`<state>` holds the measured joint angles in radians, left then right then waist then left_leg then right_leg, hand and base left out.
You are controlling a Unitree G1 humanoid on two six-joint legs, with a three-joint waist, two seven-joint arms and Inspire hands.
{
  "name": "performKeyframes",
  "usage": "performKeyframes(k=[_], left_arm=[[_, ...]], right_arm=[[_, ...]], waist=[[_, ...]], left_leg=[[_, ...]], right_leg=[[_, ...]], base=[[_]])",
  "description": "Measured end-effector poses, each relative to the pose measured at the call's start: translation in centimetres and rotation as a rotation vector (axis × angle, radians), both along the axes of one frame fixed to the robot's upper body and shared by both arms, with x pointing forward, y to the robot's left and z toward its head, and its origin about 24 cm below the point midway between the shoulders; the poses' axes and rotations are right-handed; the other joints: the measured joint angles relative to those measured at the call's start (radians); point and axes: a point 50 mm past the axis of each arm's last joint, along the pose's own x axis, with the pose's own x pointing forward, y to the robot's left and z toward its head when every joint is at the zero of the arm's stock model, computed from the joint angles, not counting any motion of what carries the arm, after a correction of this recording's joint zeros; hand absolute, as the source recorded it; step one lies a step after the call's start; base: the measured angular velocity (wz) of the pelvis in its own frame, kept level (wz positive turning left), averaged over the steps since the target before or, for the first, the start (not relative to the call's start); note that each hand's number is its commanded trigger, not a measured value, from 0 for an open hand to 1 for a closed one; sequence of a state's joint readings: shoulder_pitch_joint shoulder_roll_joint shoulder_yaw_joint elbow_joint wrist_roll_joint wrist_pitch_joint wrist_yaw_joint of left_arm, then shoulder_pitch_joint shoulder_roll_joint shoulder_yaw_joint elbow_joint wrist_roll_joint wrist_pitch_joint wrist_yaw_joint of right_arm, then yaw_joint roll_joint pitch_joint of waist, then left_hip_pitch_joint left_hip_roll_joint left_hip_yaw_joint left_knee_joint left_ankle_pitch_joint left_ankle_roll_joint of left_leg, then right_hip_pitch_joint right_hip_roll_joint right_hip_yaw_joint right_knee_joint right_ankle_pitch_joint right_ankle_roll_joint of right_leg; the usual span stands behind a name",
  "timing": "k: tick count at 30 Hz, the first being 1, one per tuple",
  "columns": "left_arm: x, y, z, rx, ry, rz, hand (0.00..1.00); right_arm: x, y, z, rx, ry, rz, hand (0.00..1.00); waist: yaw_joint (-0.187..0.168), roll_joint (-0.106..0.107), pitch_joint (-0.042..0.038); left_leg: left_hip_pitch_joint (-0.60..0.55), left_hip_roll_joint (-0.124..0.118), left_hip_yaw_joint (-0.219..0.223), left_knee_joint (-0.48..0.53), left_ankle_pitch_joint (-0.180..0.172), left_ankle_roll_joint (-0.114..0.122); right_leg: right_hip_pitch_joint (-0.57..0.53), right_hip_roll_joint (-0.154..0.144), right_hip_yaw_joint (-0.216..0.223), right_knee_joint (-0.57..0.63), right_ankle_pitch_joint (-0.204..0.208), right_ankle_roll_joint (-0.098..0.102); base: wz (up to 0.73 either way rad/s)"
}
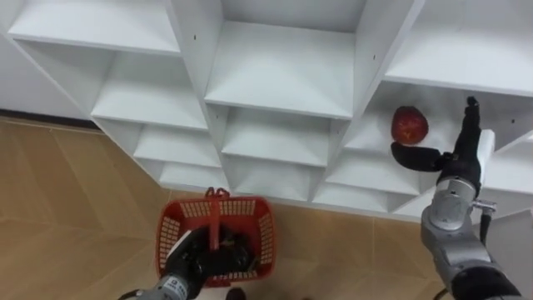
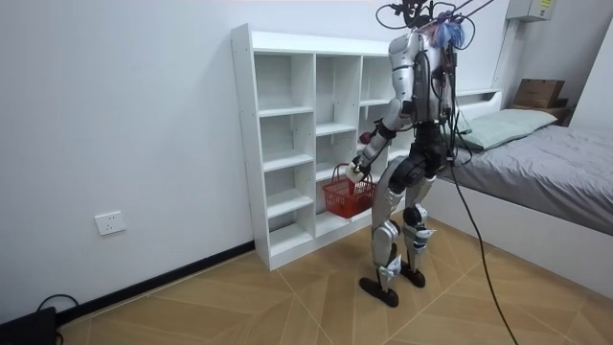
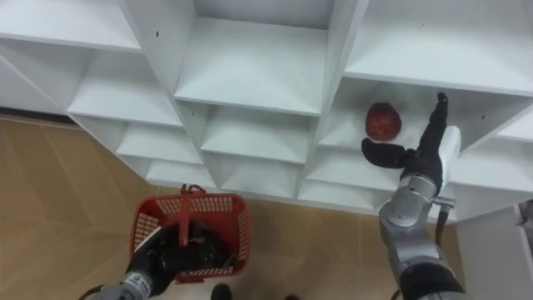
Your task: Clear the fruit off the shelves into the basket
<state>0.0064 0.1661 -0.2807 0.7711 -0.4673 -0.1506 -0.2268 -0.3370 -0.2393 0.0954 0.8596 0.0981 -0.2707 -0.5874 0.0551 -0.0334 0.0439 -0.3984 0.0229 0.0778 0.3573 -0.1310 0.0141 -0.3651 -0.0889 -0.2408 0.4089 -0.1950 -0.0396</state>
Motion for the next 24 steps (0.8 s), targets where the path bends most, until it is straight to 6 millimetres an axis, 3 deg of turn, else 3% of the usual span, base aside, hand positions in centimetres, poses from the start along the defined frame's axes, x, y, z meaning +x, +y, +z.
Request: performKeyframes(k=[8, 24], left_arm=[[1.1, -0.4, 0.2, -0.002, -0.003, -0.007, 1.00], [0.9, -0.9, -0.1, -0.014, 0.025, -0.019, 1.00]], right_arm=[[0.6, -0.1, 0.2, -0.006, 0.015, 0.003, 0.00], [1.2, 0.0, 0.3, -0.021, 0.047, 0.028, 0.00]], waist=[[0.033, -0.003, 0.0023], [0.035, -0.006, 0.0055]], left_leg=[[-0.043, -0.004, 0.002, 0.021, 0.000, 0.001], [-0.094, 0.000, 0.001, 0.059, -0.001, 0.003]], right_leg=[[-0.050, -0.008, 0.007, 0.028, -0.007, -0.001], [-0.096, -0.016, -0.004, 0.070, -0.012, -0.007]], base=[[0.00], [0.01]])
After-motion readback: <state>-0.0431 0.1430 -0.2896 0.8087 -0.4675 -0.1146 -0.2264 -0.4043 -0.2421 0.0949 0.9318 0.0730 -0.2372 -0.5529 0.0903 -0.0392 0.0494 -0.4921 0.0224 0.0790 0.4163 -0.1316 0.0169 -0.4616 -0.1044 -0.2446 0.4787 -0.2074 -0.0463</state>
